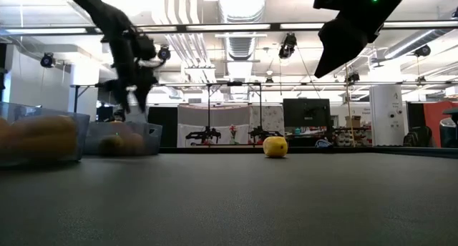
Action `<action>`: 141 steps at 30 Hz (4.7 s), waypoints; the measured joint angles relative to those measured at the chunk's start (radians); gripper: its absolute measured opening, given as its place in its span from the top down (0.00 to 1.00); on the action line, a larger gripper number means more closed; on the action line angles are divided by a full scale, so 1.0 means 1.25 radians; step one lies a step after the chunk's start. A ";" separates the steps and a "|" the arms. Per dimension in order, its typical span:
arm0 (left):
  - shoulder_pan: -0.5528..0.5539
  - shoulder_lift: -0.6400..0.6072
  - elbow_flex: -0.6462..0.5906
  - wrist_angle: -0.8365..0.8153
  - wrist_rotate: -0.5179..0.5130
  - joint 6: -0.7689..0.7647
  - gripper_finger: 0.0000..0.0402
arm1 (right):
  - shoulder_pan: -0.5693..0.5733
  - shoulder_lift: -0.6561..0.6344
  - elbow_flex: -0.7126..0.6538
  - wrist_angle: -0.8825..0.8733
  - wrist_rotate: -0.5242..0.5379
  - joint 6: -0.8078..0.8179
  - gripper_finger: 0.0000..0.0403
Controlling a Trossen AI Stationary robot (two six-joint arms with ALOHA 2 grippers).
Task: Sort produce into baskets
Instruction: Put the lemon into the top black bin
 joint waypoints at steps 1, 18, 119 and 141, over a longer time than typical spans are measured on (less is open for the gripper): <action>-0.009 -0.011 0.009 0.004 0.038 0.000 0.24 | 0.000 0.000 0.000 0.000 0.000 0.000 0.06; -0.472 0.067 -0.118 0.621 0.339 0.058 0.24 | 0.000 0.000 0.000 0.001 0.001 -0.001 0.06; -0.799 0.621 0.324 0.505 -0.600 -0.450 0.65 | 0.180 0.000 -0.065 0.067 -0.033 0.025 0.06; -0.942 -0.001 -0.026 -0.554 -0.785 -1.085 0.65 | 0.132 0.000 -0.067 0.078 -0.019 -0.050 0.06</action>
